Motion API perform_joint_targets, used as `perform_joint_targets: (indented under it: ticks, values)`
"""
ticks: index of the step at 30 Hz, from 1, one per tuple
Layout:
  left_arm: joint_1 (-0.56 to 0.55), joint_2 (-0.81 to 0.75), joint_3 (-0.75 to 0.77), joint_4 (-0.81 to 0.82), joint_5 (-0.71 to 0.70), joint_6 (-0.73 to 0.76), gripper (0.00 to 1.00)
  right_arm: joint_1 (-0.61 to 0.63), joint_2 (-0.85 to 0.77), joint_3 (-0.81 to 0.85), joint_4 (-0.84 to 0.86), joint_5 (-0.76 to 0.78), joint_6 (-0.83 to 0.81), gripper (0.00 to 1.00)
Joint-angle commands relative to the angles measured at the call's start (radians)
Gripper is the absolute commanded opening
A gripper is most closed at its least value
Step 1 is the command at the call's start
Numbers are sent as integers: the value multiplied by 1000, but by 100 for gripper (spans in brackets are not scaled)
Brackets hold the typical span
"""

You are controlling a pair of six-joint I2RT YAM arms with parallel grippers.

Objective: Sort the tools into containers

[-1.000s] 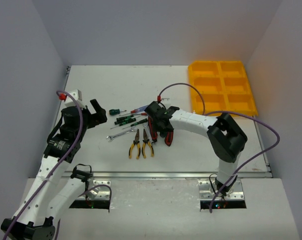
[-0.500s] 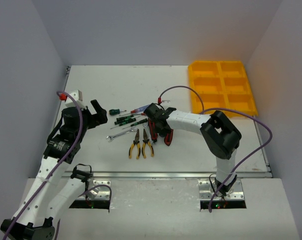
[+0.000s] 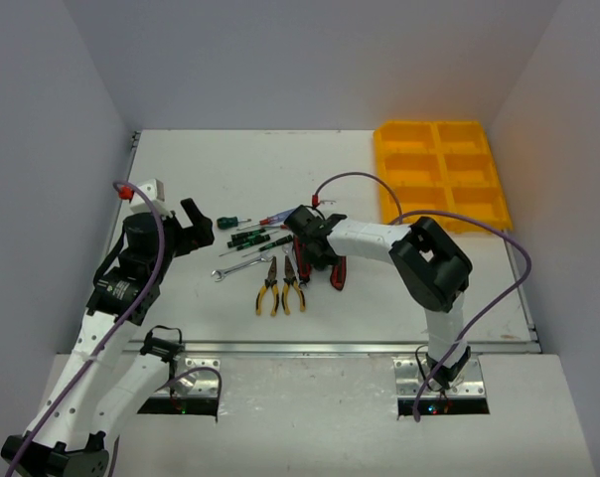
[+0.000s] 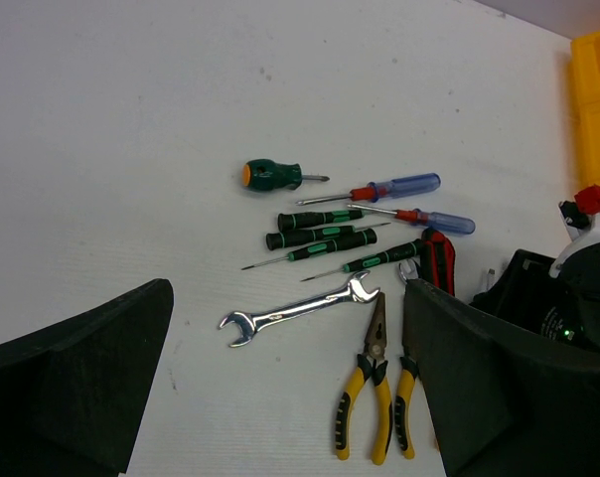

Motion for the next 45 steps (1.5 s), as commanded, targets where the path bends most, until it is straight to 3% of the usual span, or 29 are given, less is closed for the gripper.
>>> perform_joint_targets:
  ticks: [1, 3, 9, 15, 20, 22, 29, 35, 39, 40, 44, 45]
  values:
    - [-11, -9, -1, 51, 9, 6, 100, -5, -1, 16, -1, 12, 2, 25]
    - [-11, -9, -2, 51, 10, 6, 100, -4, -28, 32, 1, 12, -28, 19]
    - [-11, -4, -1, 52, 8, 6, 100, -26, -168, 97, -13, 70, -180, 14]
    - [-11, -7, -2, 51, 2, 6, 100, -230, -231, 217, -21, 38, -287, 13]
    - [-11, -4, -3, 53, 7, 7, 100, -433, -98, 440, -21, -41, -318, 14]
    - [-11, -3, -4, 55, 13, 11, 100, -506, 32, 614, -21, -56, -332, 13]
    - [-11, -3, -8, 58, 3, 12, 100, -646, 324, 1023, 12, -89, -331, 17]
    - [-11, 4, -8, 56, -5, 14, 100, -730, 379, 992, 171, -109, -296, 20]
    - [-11, 10, -8, 56, -8, 14, 100, -739, 432, 1063, 171, -88, -324, 21]
    - [-11, 13, -7, 57, -7, 15, 100, -745, 442, 1059, 173, -83, -319, 28]
    - [-11, 23, -8, 56, -5, 17, 100, -761, 462, 1038, 174, -89, -302, 32]
    - [-11, 27, -8, 56, -5, 17, 100, -763, 467, 1041, 177, -96, -305, 43]
